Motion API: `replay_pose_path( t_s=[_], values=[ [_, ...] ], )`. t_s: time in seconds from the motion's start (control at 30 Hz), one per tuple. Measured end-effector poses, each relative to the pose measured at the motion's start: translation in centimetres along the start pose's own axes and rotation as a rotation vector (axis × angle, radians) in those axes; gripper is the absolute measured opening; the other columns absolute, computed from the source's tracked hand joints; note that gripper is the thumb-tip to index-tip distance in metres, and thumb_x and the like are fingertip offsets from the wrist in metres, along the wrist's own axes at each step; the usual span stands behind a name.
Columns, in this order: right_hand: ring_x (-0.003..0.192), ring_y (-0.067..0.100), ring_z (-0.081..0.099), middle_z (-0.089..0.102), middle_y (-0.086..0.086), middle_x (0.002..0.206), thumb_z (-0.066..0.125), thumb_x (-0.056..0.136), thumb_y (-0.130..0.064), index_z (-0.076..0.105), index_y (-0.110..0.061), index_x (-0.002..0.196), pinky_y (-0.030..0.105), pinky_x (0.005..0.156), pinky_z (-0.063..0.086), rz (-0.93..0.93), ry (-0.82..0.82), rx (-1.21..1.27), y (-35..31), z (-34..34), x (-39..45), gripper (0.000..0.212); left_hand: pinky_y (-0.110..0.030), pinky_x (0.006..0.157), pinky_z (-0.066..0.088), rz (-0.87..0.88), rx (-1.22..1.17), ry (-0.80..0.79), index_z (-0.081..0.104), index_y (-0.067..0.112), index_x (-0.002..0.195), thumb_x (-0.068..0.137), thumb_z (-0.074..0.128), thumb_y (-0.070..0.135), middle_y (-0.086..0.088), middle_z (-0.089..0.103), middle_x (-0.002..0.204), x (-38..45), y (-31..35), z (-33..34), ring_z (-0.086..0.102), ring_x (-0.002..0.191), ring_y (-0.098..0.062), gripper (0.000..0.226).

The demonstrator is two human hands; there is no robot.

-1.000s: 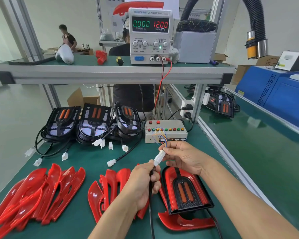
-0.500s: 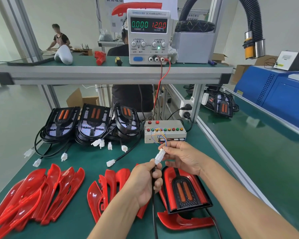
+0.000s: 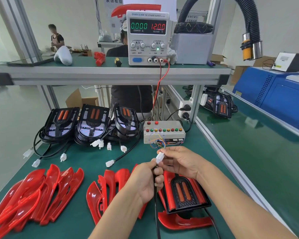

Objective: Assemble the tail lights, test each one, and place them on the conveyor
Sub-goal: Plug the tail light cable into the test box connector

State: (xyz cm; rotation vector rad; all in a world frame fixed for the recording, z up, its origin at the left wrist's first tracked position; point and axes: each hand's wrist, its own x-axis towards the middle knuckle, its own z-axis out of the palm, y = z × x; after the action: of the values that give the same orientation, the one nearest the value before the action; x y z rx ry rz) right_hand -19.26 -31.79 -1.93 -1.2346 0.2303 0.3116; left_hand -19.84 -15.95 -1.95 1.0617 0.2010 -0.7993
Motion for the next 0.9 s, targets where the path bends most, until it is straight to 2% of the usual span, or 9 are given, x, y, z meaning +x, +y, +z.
replay_pose_path(
  t_s=[0.1,0.23,0.33,0.5,0.63,0.73,0.8,0.83,0.9],
  values=[
    [0.069,0.016,0.071,0.075,0.008,0.085,0.063,0.097,-0.014,0.073,-0.009,0.094,0.025,0.065,0.061,0.029,0.016,0.067,-0.4,0.2,-0.2,0.011,-0.018,0.035,0.025,0.019,-0.01,0.009,0.053,0.014,0.082,0.111,0.032,0.026,0.006,0.036,0.053,0.3,0.2,0.5,0.031,0.035,-0.007,0.037],
    [0.072,0.017,0.071,0.075,0.01,0.09,0.068,0.091,-0.016,0.077,-0.011,0.09,0.027,0.07,0.06,0.056,0.01,0.062,-1.2,0.0,-0.5,0.01,-0.018,0.035,0.024,0.035,-0.022,0.012,0.053,0.013,0.084,0.111,0.033,0.023,0.006,0.036,0.053,0.5,0.4,0.8,0.031,0.035,-0.006,0.035],
    [0.072,0.016,0.07,0.075,0.009,0.091,0.066,0.095,-0.016,0.078,-0.014,0.087,0.028,0.072,0.059,0.066,0.019,0.021,-1.5,0.0,-0.5,0.014,-0.018,0.036,0.025,0.032,-0.032,0.001,0.053,0.013,0.085,0.111,0.033,0.024,0.006,0.036,0.054,0.6,0.2,0.8,0.03,0.036,-0.007,0.034],
    [0.065,0.012,0.066,0.071,0.007,0.081,0.061,0.1,-0.021,0.071,-0.009,0.097,0.022,0.061,0.055,0.012,0.123,0.012,-0.7,1.4,-0.7,0.016,-0.018,0.037,0.024,0.028,-0.125,-0.048,0.051,0.014,0.081,0.11,0.031,0.025,0.005,0.035,0.054,0.8,-0.1,0.6,0.031,0.037,-0.008,0.037],
    [0.051,0.015,0.057,0.061,0.006,0.067,0.065,0.099,-0.031,0.068,-0.008,0.084,0.025,0.052,0.053,-0.095,0.104,-0.05,1.1,2.8,-1.7,0.028,-0.017,0.034,0.03,0.05,-0.143,-0.065,0.055,0.011,0.083,0.109,0.034,0.026,0.002,0.039,0.053,0.9,0.6,0.6,0.036,0.035,-0.009,0.037],
    [0.049,0.016,0.05,0.053,0.005,0.061,0.069,0.097,-0.023,0.069,-0.006,0.08,0.028,0.049,0.043,-0.194,0.235,-0.203,2.2,2.8,-2.3,0.024,-0.019,0.037,0.039,0.089,0.101,-0.037,0.062,0.006,0.087,0.11,0.033,0.031,-0.003,0.052,0.053,0.9,0.1,0.9,0.048,0.038,-0.013,0.044],
    [0.057,0.016,0.056,0.061,0.007,0.067,0.067,0.098,-0.02,0.071,-0.001,0.087,0.029,0.054,0.045,-0.231,0.316,-0.236,2.1,2.2,-2.7,0.023,-0.024,0.046,0.048,0.158,0.378,0.012,0.067,0.003,0.084,0.109,0.037,0.036,-0.01,0.065,0.061,0.8,0.1,1.0,0.057,0.046,-0.019,0.051],
    [0.064,0.016,0.064,0.068,0.007,0.075,0.065,0.099,-0.019,0.071,0.001,0.092,0.027,0.058,0.051,-0.234,0.331,-0.222,1.9,1.8,-3.0,0.022,-0.029,0.055,0.052,0.24,0.568,0.074,0.07,0.004,0.081,0.108,0.041,0.037,-0.012,0.07,0.068,1.0,0.3,0.8,0.061,0.053,-0.022,0.051],
    [0.078,0.018,0.075,0.079,0.01,0.09,0.062,0.101,-0.016,0.071,-0.002,0.099,0.022,0.064,0.059,-0.225,0.325,-0.17,1.4,0.6,-3.8,0.017,-0.036,0.073,0.055,0.503,1.011,0.31,0.073,0.009,0.076,0.104,0.049,0.036,-0.011,0.075,0.077,1.7,1.6,-0.2,0.068,0.072,-0.028,0.046]
  ],
)
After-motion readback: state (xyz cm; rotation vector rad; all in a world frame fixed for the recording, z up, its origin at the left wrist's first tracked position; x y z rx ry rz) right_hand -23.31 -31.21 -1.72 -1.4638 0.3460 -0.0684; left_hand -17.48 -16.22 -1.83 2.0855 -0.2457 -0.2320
